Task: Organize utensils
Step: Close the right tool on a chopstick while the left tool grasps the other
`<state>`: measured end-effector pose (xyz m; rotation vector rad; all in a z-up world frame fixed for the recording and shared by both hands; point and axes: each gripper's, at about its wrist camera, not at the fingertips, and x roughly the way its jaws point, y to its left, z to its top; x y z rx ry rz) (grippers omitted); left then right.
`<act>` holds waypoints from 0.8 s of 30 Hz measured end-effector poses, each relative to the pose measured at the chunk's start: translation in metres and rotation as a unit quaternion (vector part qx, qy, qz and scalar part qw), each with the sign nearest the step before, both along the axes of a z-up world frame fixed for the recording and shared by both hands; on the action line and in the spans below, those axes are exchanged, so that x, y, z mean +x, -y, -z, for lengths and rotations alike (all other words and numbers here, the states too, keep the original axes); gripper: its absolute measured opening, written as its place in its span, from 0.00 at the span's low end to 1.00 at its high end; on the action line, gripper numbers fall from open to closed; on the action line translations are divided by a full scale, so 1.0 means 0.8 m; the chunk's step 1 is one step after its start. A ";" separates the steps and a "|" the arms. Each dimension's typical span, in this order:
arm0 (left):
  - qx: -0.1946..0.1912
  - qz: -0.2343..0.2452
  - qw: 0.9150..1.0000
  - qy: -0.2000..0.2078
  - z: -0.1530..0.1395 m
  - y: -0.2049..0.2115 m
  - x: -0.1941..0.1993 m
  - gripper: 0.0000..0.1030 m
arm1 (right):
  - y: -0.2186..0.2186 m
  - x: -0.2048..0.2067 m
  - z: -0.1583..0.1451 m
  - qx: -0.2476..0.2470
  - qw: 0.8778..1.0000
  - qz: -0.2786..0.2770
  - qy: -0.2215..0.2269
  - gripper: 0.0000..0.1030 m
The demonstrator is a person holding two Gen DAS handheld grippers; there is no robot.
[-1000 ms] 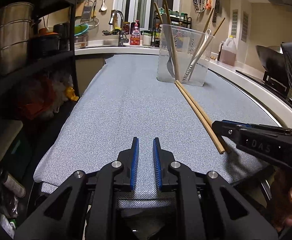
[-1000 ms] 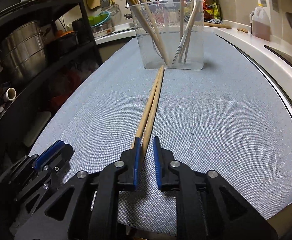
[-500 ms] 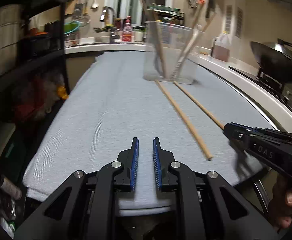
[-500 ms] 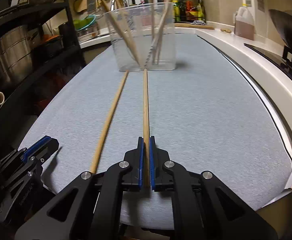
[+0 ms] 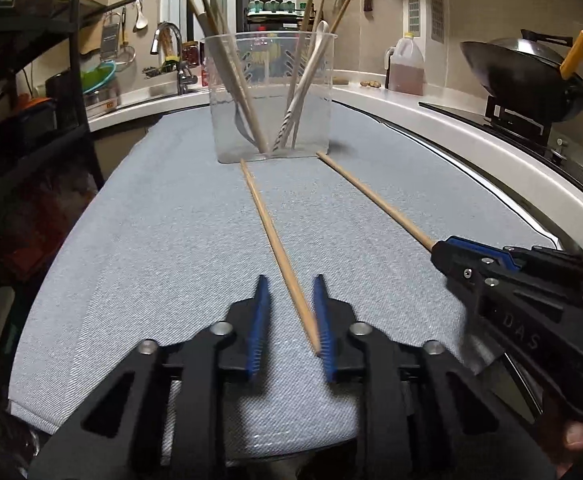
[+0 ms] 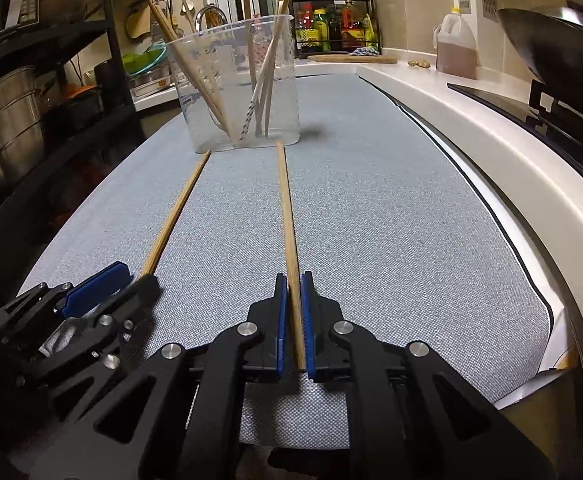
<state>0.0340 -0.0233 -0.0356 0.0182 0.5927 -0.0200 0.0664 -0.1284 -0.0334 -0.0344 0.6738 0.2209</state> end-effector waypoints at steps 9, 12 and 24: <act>-0.005 -0.038 0.999 0.013 -0.002 -0.041 -0.029 0.06 | -0.014 -0.009 0.002 -0.005 1.000 -0.022 0.006 0.06; -0.012 -0.040 0.999 0.018 0.000 -0.048 -0.032 0.09 | -0.016 -0.011 0.003 -0.009 1.000 -0.022 0.009 0.07; 0.000 -0.035 0.999 0.039 0.005 -0.040 -0.025 0.12 | -0.020 -0.029 0.007 -0.038 0.998 -0.011 0.041 0.21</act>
